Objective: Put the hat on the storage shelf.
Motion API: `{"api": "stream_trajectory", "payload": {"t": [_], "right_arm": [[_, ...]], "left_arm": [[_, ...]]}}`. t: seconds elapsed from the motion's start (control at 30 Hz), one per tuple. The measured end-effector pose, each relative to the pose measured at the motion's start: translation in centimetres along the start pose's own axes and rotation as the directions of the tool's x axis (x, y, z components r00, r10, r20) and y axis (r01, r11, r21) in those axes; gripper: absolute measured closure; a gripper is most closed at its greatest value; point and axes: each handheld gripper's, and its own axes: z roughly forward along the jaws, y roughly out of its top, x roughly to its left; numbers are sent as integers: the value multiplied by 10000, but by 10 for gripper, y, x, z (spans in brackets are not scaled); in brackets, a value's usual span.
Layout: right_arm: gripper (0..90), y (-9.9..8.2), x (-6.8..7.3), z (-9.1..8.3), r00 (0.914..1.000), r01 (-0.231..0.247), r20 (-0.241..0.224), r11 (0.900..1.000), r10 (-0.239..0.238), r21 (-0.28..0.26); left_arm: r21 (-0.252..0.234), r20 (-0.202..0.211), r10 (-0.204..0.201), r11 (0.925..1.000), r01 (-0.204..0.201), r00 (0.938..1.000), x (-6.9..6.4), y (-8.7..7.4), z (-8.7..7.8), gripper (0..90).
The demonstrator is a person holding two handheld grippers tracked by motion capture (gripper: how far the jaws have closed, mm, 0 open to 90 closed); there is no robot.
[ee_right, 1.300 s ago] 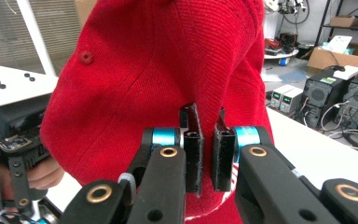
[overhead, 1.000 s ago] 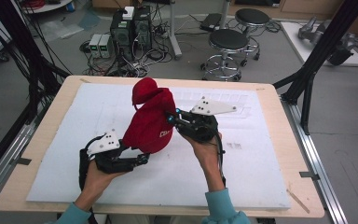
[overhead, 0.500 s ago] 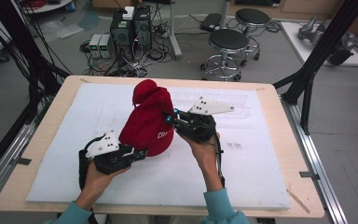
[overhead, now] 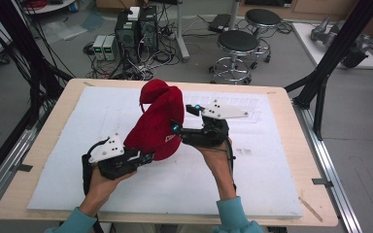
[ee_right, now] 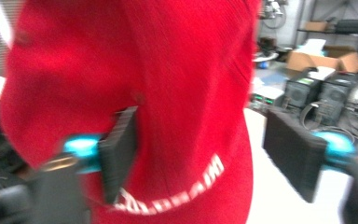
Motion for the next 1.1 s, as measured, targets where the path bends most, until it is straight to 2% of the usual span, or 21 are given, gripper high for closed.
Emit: {"api": "stream_trajectory", "payload": {"t": [0.03,0.13,0.17,0.2,0.3,0.37,0.43,0.6,0.67,0.77,0.9,0.97,1.0,1.1], "right_arm": [[109,-1,0,-1,9997,100,222,9999,-101,32],[78,-6,-4,-9,9990,266,346,9996,-267,56],[15,-8,-4,-12,9982,328,490,9994,-334,137],[4,-10,-5,-14,9969,365,686,9990,-382,267],[4,-19,-8,-26,9953,569,764,9973,-603,453],[4,-25,-11,-35,9927,640,986,9962,-696,586],[4,-31,-14,-45,9916,518,1152,9963,-595,689],[4,-53,-24,-73,9872,271,1554,9977,-365,618],[4,-61,-28,-82,9841,129,1758,9979,-240,640],[4,-77,-34,-97,9781,-128,2080,9980,-5,625],[4,-98,-41,-114,9685,-451,2467,9982,343,385],[4,-107,-45,-120,9646,-646,2581,9973,535,346],[4,-112,-47,-123,9623,-692,2657,9971,583,319],[4,-123,-51,-128,9569,-861,2810,9958,740,307]], "left_arm": [[-2,-58,21,10000,-21,10000,1,2,0,856],[15,-303,141,9999,-140,9994,3,10,2,855],[-29,-421,185,9998,-186,9989,4,13,3,855],[-66,-447,192,9998,-196,9988,5,15,3,855],[-27,-572,240,9997,-242,9981,8,23,7,855],[60,-682,364,9993,-360,9970,11,27,10,855],[183,-843,511,9986,-497,9951,13,32,14,855],[243,-1250,596,9981,-570,9904,24,43,27,855],[370,-1495,691,9972,-643,9863,29,48,34,855],[406,-1723,656,9974,-595,9828,36,53,43,855],[684,-1966,695,9960,-570,9780,46,59,57,855],[740,-2019,706,9956,-567,9769,51,62,63,855],[677,-2052,581,9967,-451,9770,52,64,66,855],[889,-2110,686,9947,-507,9751,57,70,78,855]]}}
